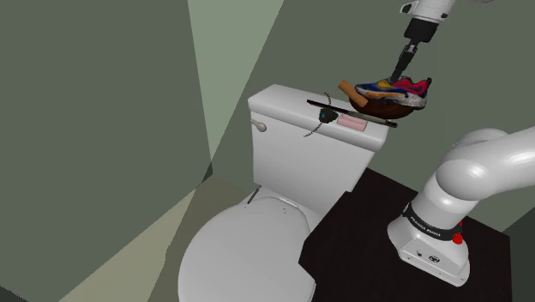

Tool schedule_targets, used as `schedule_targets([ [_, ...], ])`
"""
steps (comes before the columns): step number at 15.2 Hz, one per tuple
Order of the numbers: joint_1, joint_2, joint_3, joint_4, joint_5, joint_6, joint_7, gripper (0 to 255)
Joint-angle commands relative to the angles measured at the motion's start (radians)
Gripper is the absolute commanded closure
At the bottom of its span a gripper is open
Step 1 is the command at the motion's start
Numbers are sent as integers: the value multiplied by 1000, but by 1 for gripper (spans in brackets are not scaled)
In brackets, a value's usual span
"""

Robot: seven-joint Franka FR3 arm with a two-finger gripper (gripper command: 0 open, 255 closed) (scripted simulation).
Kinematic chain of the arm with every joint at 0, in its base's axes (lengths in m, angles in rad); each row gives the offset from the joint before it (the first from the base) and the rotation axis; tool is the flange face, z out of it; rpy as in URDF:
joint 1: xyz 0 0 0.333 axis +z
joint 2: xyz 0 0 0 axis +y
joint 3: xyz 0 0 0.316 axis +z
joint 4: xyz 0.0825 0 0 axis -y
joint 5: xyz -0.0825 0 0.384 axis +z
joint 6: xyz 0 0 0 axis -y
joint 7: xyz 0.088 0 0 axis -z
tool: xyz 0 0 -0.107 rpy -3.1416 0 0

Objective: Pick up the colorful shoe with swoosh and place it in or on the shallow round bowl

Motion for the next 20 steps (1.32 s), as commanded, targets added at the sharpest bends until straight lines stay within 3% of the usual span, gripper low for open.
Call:
schedule_targets([
  [1,0,2,-4,-34,-2,18,0,255],
  [8,1,1,-5,-34,-3,18,0,255],
  [9,1,5,-6,-29,-3,16,-2,0],
  [14,1,1,-5,-34,-3,18,0,0],
  [18,11,25,6,109,13,-101,-7,0],
  [20,11,25,6,109,13,-101,-7,0],
])
